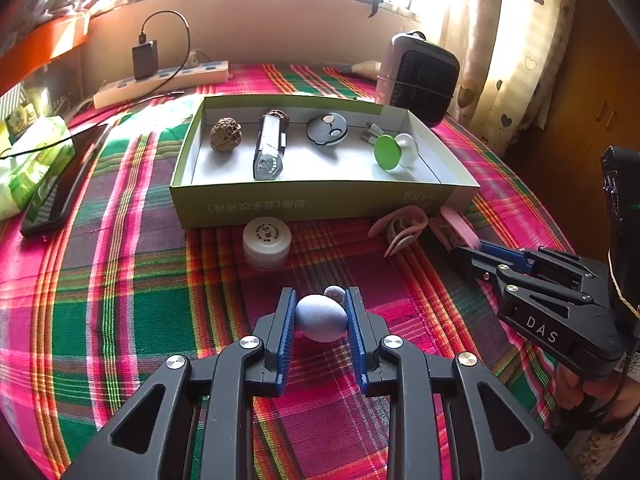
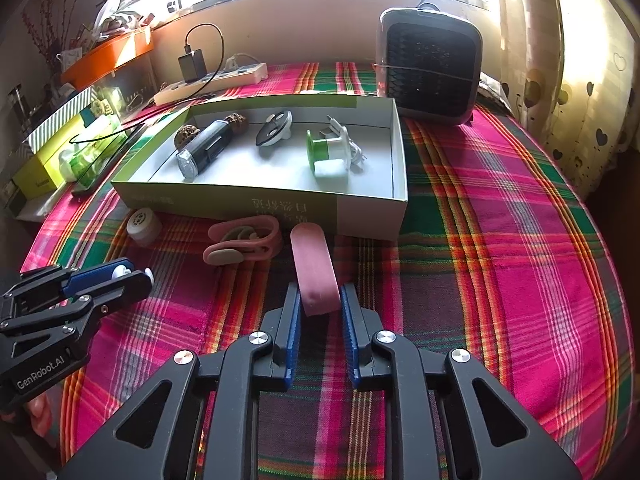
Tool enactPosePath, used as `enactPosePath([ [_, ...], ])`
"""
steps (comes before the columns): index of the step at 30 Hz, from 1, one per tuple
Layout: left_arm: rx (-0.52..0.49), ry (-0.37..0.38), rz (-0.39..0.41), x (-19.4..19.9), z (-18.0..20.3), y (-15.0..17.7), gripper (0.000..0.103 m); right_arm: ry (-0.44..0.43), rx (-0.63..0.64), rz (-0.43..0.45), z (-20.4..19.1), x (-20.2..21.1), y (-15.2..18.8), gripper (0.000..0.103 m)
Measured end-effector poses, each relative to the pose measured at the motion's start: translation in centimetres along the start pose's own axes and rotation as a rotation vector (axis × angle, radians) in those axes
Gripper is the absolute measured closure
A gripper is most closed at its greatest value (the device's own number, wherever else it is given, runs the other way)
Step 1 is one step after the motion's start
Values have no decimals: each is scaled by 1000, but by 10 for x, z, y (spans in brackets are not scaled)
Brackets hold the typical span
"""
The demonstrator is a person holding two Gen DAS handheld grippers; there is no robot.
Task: Organize objects
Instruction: 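Close the left gripper on the white egg while the right gripper closes on the pink clip, then lift and carry the egg and pink clip over the box with both grippers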
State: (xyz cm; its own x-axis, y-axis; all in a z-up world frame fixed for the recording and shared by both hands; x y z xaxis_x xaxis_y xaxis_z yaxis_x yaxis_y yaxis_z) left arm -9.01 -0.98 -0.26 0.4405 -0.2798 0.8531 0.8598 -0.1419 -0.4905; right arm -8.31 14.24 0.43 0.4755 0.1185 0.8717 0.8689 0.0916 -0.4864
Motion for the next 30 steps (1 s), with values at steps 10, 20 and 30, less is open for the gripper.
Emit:
enactPosePath([
  [10, 2, 3, 13, 4, 1, 0, 80, -12, -2, 14, 1, 4, 2, 84],
  [20, 4, 2, 21, 7, 1, -1, 80, -40, 3, 32, 1, 8, 5, 84],
  [30, 6, 4, 40, 13, 2, -3, 80, -77, -2, 61, 3, 16, 5, 84],
])
Point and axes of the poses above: each gripper's, at about its wrist camera, not at the fingertips, and x roughly against the way its jaws point, z to its right, y to its underside, the point moved 1 cm from there along -x, roughly the way its jaws point, and after that the axes turned 10 degrees about -z, right-handed, at the moved point
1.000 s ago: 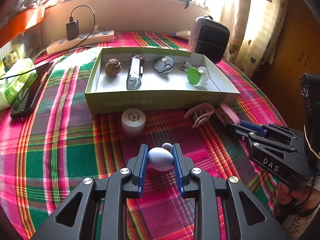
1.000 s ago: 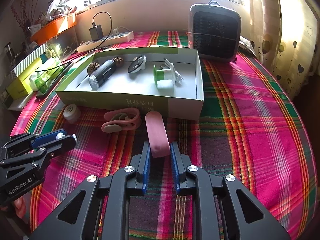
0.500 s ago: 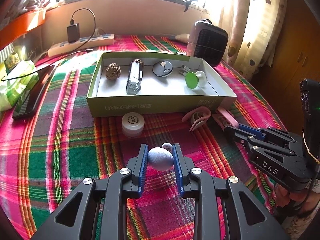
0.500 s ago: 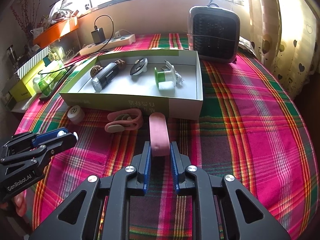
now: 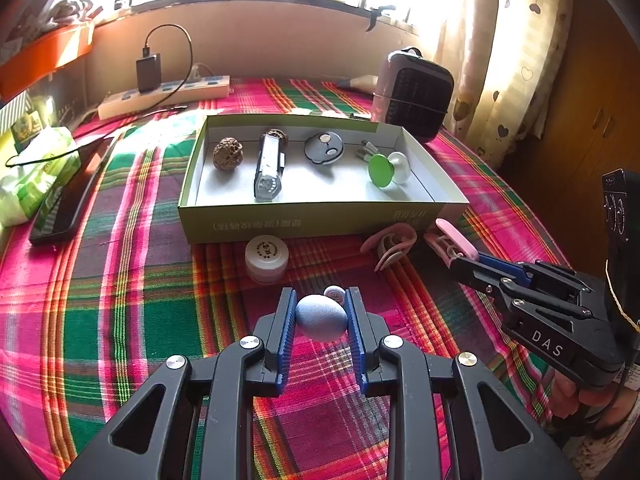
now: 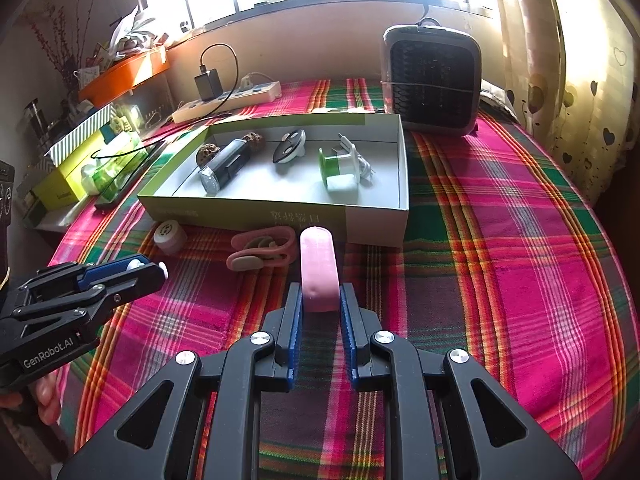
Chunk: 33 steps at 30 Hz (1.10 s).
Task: Organize objects
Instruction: 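Lift and carry the egg and pink clip over the box with both grippers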
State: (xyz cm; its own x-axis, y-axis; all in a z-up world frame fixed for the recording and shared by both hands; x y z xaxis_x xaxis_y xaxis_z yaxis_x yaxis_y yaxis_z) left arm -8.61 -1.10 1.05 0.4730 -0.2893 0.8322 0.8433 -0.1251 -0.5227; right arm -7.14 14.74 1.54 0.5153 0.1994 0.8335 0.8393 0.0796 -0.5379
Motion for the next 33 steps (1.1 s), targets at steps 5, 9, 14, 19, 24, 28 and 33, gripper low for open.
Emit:
enactPosePath([
  [5, -3, 2, 23, 6, 1, -5, 80, -10, 7, 13, -3, 5, -2, 84],
  [9, -4, -5, 42, 11, 0, -10, 80, -18, 15, 24, -5, 8, -6, 84],
  [14, -4, -11, 59, 14, -2, -17, 80, -23, 28, 33, -8, 10, -14, 84],
  [19, -2, -19, 83, 17, -7, -29, 80, -34, 33, 43, -10, 10, -26, 84],
  [24, -7, -30, 94, 16, -11, -41, 80, -40, 51, 44, -16, 7, -37, 84],
  [28, 3, -34, 96, 13, -16, -49, 80, -51, 59, 35, -18, 2, -47, 84],
  [33, 11, -47, 92, 5, -23, -59, 80, -60, 70, 16, -23, -8, -58, 84],
])
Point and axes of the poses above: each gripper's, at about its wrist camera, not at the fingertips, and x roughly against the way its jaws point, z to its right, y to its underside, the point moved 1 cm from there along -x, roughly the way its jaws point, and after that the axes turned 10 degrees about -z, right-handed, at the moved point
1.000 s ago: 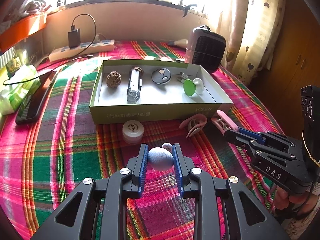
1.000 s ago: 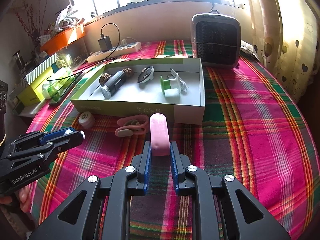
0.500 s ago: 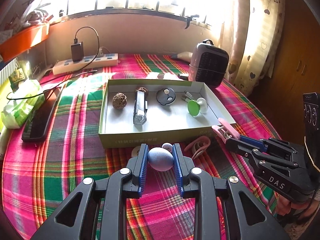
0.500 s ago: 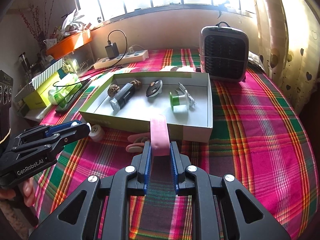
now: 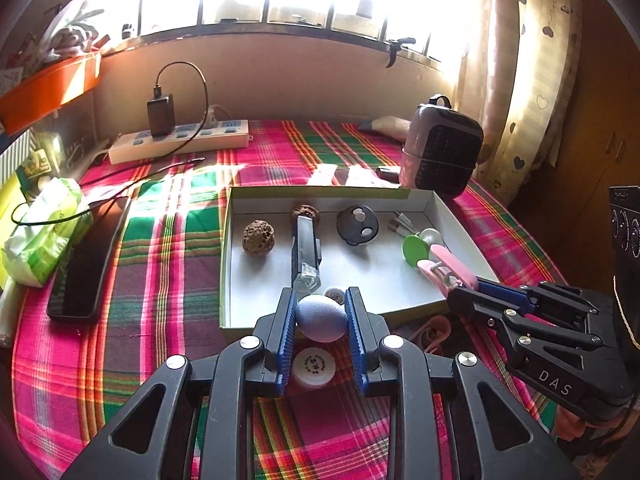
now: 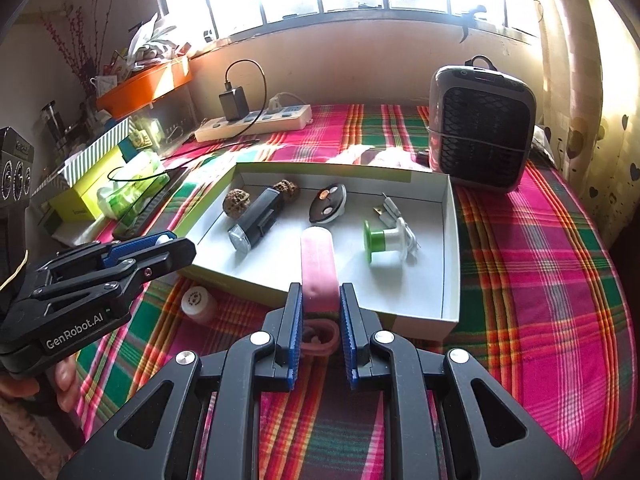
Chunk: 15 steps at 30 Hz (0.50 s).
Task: Organize objects
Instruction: 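Lift and carry the egg and pink clip over the box with both grippers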
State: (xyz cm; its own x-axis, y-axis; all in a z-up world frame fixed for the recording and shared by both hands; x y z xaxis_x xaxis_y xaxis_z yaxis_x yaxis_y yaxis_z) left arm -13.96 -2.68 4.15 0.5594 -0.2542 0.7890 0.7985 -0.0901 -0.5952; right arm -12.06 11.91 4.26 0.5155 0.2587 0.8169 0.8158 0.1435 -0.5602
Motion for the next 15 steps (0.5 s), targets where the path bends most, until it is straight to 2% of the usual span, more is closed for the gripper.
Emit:
enactPosePath([
  [15, 16, -40, -11, -26, -20, -27, 80, 4, 10, -49, 0, -34, -30, 84],
])
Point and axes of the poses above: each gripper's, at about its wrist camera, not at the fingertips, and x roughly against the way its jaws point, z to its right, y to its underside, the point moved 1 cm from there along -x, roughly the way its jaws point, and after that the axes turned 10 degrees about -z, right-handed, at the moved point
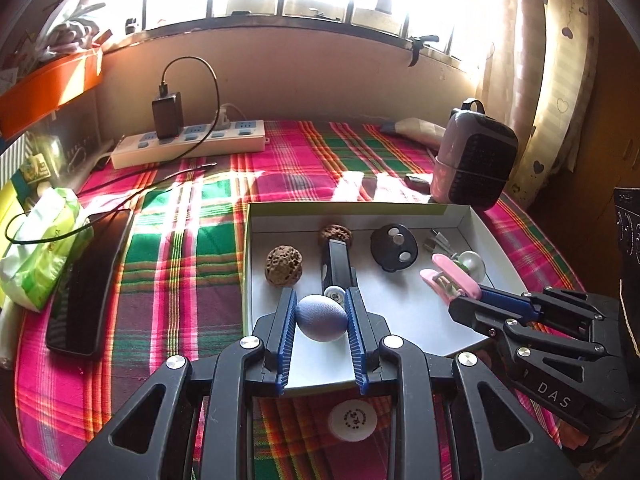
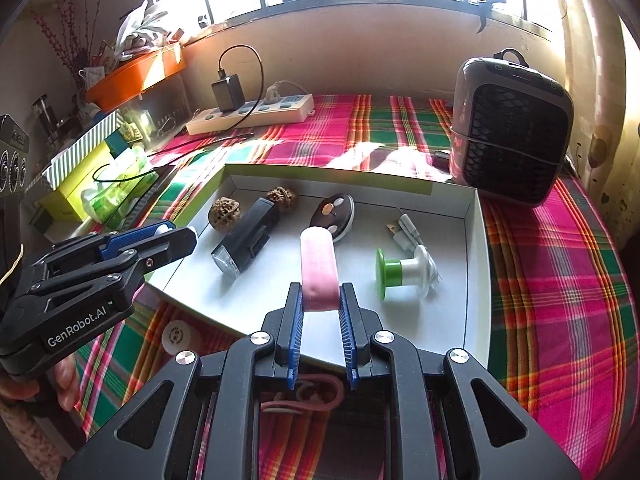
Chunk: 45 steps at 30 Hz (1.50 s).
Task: Organize objects
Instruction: 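Lift and carry the egg and pink clip over the box with both grippers, then lower the egg with the left gripper while the right gripper lowers the pink clip into the box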
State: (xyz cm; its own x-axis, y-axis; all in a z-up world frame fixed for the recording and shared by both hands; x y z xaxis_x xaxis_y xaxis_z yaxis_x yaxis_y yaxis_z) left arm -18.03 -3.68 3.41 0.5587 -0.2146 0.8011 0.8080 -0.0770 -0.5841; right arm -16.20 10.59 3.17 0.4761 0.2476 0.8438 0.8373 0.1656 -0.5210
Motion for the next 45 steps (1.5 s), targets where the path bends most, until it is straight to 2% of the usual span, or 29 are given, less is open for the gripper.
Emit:
enactPosePath([
  [21, 15, -10, -51, -34, -10, -16, 80, -6, 56, -52, -11, -28, -18, 84],
  [45, -13, -26, -62, -42, -7, -19, 80, -14, 48, -82, -10, -42, -21, 84],
])
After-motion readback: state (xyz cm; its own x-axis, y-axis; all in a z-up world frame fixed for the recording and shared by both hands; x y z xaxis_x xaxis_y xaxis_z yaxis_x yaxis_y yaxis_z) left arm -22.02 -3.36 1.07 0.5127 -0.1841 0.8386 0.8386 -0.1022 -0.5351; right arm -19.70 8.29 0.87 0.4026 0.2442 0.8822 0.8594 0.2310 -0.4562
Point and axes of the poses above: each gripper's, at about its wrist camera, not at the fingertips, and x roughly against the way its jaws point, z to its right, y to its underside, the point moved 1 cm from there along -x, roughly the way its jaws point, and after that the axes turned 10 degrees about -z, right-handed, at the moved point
